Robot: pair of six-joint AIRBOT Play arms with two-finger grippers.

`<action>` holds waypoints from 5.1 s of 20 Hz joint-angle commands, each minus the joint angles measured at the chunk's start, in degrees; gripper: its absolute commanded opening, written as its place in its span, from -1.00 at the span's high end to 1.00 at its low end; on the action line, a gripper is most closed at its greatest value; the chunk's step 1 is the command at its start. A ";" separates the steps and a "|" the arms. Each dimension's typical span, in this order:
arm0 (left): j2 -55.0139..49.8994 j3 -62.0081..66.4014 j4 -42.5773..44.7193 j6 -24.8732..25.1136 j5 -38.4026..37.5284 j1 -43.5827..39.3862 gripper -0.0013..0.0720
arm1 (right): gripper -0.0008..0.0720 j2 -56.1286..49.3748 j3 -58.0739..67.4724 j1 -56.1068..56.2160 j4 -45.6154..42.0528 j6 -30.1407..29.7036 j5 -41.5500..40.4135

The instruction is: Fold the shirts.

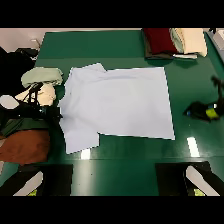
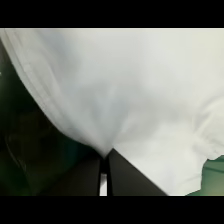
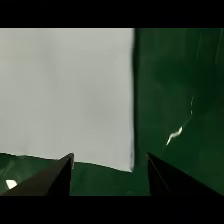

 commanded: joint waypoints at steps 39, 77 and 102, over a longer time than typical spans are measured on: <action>-8.13 60.04 -3.82 -2.86 -13.33 -0.02 0.90 | 0.95 -7.10 54.99 7.98 6.78 -1.97 3.69; 2.60 -9.33 5.11 -6.58 -7.54 -0.81 -0.52 | 0.09 -13.00 32.72 15.54 4.87 -1.53 0.44; 4.94 -8.68 -9.94 4.22 -4.90 -0.79 0.90 | -0.32 0.35 -16.85 -12.02 -2.73 -4.20 2.03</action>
